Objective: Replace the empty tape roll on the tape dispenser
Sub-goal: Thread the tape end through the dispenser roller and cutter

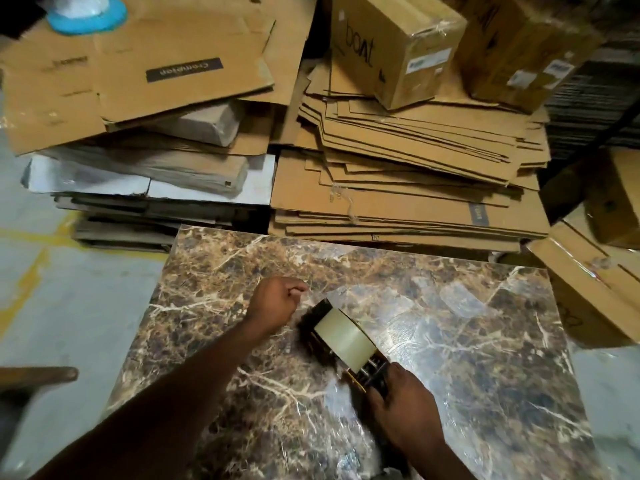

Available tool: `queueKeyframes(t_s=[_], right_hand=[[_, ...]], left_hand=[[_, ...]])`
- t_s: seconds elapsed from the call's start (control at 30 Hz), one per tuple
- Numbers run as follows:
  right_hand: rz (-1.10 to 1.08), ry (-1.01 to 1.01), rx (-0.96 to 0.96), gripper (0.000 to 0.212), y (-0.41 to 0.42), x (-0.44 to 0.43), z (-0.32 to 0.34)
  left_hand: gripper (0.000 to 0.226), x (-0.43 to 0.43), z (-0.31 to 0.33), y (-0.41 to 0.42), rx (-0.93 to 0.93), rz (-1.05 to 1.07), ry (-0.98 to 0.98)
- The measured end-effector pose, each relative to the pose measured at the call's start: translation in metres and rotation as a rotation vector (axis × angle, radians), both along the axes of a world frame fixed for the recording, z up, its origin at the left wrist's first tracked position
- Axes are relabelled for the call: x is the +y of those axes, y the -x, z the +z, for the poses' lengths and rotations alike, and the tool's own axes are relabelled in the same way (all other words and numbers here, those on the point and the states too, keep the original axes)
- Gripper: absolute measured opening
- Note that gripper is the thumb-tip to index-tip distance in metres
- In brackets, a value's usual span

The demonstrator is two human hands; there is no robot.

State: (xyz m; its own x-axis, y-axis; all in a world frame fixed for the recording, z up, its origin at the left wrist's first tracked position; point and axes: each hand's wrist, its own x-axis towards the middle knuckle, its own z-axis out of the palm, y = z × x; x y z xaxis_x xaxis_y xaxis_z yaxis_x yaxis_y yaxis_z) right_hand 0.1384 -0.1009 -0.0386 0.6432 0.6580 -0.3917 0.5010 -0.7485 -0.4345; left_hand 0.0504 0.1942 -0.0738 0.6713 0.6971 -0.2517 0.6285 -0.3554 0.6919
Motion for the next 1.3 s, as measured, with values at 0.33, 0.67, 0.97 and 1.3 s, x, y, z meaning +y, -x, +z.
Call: queueKeyframes(t_s=[0.33, 0.67, 0.97, 1.3], right_hand=[[0.101, 0.13, 0.023, 0.036, -0.002, 0.008, -0.009], [0.17, 0.171, -0.018, 0.035, -0.002, 0.014, 0.001], [0.218, 0.215, -0.09, 0.029, -0.003, 0.017, 0.016], [0.105, 0.314, -0.008, 0.039, 0.003, -0.055, 0.032]], left_hand=[[0.037, -0.002, -0.015, -0.002, 0.116, -0.153, -0.393], [0.09, -0.009, -0.016, 0.041, 0.491, -0.859, -0.635], [0.063, -0.034, -0.004, 0.036, 0.706, -0.879, -0.743], [0.068, -0.054, 0.017, 0.02, 0.772, -0.789, -0.658]])
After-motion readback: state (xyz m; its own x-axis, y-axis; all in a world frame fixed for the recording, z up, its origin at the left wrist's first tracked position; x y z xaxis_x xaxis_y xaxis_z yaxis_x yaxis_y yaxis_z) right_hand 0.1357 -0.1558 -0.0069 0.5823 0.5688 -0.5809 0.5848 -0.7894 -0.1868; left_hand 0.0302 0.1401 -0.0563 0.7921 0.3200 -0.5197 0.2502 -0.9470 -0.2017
